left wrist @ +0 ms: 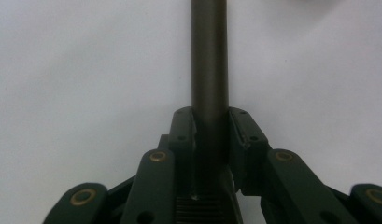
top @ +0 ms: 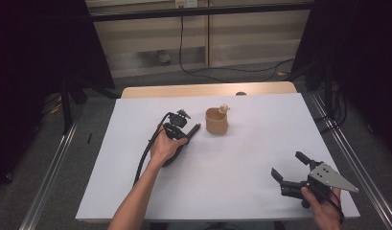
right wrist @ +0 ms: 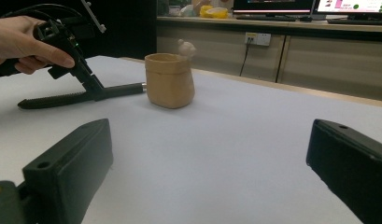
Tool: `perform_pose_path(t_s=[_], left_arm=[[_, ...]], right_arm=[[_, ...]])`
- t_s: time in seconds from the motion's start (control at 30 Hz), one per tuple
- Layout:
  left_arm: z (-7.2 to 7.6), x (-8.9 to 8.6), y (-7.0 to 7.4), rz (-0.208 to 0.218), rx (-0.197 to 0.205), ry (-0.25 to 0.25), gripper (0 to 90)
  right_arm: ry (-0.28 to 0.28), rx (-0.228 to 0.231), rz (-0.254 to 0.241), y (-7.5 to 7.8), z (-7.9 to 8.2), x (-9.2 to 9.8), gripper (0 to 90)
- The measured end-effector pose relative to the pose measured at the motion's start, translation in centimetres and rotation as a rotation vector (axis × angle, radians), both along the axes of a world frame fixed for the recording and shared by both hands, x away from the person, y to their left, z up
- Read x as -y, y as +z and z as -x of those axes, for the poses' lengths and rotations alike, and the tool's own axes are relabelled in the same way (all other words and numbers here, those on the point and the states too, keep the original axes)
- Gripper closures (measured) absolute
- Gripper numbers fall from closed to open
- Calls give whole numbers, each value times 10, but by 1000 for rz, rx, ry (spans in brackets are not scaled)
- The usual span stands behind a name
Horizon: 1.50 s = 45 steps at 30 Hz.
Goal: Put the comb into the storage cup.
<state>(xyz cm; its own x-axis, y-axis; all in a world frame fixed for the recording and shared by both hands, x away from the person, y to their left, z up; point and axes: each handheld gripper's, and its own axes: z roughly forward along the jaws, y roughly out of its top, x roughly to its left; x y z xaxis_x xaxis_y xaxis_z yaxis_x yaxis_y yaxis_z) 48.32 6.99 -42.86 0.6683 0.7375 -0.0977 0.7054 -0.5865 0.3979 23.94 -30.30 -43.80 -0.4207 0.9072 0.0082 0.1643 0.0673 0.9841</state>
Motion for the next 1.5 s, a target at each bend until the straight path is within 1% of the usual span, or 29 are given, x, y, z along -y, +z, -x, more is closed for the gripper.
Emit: perform_pose_path(t_s=[0.07, 0.2, 0.3, 0.5, 0.53, 0.57, 0.6, 0.67, 0.7, 0.77, 0.83, 0.87, 1.03, 1.1, 1.17, 1.3, 1.47, 1.5], left_arm=[[-2, -2, 0, 25, -23, 23, 728], [-4, -4, 1, 35, -38, 33, 728], [-4, -5, 1, 44, -39, 40, 728], [-4, -6, 1, 51, -42, 36, 729], [-3, -6, 2, 54, -36, 44, 729], [-3, -7, 3, 54, -35, 39, 729], [-4, -8, 3, 66, -33, 41, 729], [-3, -10, 6, 73, -23, 53, 729], [-4, -12, 7, 89, -25, 55, 729], [-3, -15, 11, 94, -15, 59, 729], [-3, -19, 15, 103, 8, 59, 730], [-3, -20, 17, 119, 11, 64, 729], [0, -28, 26, 148, 49, 60, 730], [2, -31, 31, 174, 63, 57, 730], [4, -34, 35, 195, 75, 48, 730], [10, -38, 42, 205, 116, 33, 730], [17, -41, 52, 254, 161, 20, 730], [19, -42, 53, 241, 173, -5, 730]], right_arm=[[0, 0, 0, 0, 0, 0, 0], [2, 1, 0, 0, 0, 0, 0], [1, 0, 0, 0, 0, 0, 0], [0, 2, -3, 0, 0, 0, 0], [-1, 4, -3, 0, 0, 0, 0], [1, 2, -4, 0, 0, 0, 0], [0, 1, -4, 0, 0, 0, 0], [0, 3, -2, 0, 0, 0, 0], [0, 1, -3, 0, 0, 0, 0], [-1, 0, -5, 0, 0, 0, 0], [-1, 1, -5, 0, 0, 0, 0], [-1, 1, -4, 0, 0, 0, 0], [-1, 0, -7, 0, 0, 0, 0], [-2, 1, -7, 0, 0, 0, 0], [-2, 2, -5, 0, 0, 0, 0], [-2, 0, -11, 0, 0, 1, 0], [-2, 1, -10, 0, 0, 1, 0], [-3, 1, -10, 0, -1, 0, 0]])
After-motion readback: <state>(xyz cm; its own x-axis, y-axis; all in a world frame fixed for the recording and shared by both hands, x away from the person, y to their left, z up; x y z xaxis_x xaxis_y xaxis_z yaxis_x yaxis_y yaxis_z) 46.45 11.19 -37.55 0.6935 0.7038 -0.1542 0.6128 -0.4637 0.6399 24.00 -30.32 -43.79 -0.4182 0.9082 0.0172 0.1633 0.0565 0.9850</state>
